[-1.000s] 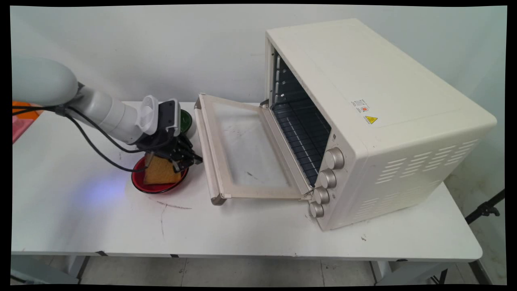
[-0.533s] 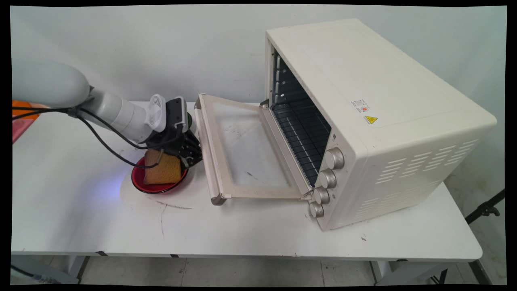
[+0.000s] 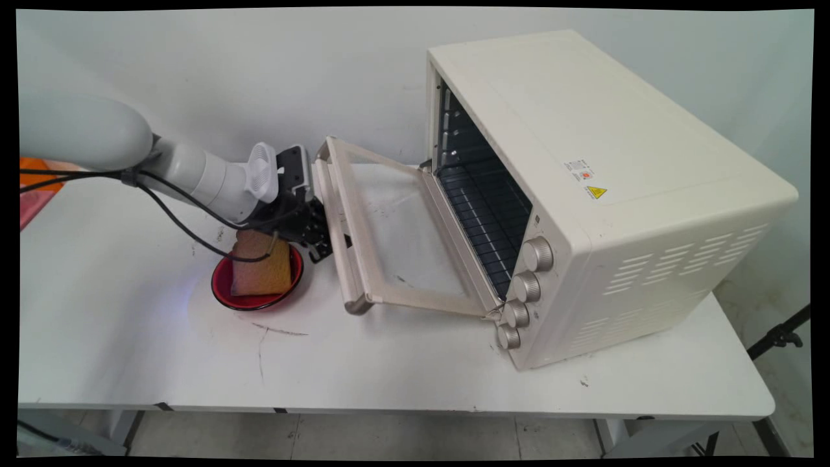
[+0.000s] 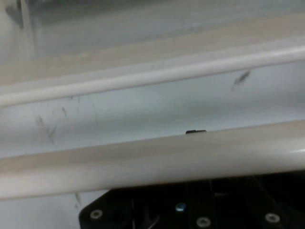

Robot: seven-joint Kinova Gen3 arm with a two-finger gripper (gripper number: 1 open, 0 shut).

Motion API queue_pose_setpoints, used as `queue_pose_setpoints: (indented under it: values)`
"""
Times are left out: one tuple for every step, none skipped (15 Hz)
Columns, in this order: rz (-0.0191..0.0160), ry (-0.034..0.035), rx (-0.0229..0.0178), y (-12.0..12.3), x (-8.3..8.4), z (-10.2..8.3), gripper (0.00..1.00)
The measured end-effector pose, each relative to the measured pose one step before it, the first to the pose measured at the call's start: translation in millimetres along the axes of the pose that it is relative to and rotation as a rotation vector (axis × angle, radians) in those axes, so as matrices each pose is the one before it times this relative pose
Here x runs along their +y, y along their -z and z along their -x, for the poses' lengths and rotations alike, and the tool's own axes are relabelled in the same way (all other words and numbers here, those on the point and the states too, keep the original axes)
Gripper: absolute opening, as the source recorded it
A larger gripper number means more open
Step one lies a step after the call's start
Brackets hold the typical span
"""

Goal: Close the oven

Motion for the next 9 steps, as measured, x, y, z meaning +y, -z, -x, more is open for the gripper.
queue_pose_setpoints:
  values:
    - [0.00033,0.00068,0.01281,0.36,0.5,-4.62,0.0]
    - [0.00052,-0.00027,0.01116,0.38,0.47,-4.42,0.0]
    - [0.00026,0.00022,0.01293,0.85,0.67,-4.99,0.0]
    - [0.00009,-0.00094,0.01284,0.94,0.64,-5.55,0.0]
    - [0.00052,-0.00109,0.01079,0.54,0.49,-5.16,0.0]
    - [-0.00019,-0.00052,0.01191,1.09,0.72,-5.6,0.0]
    - [0.00004,-0.00106,0.01175,0.88,0.65,-5.97,0.0]
    - [0.00012,-0.00105,0.01037,0.64,0.5,-5.57,0.0]
    - [-0.00019,-0.00064,0.01008,0.83,0.6,-5.36,0.0]
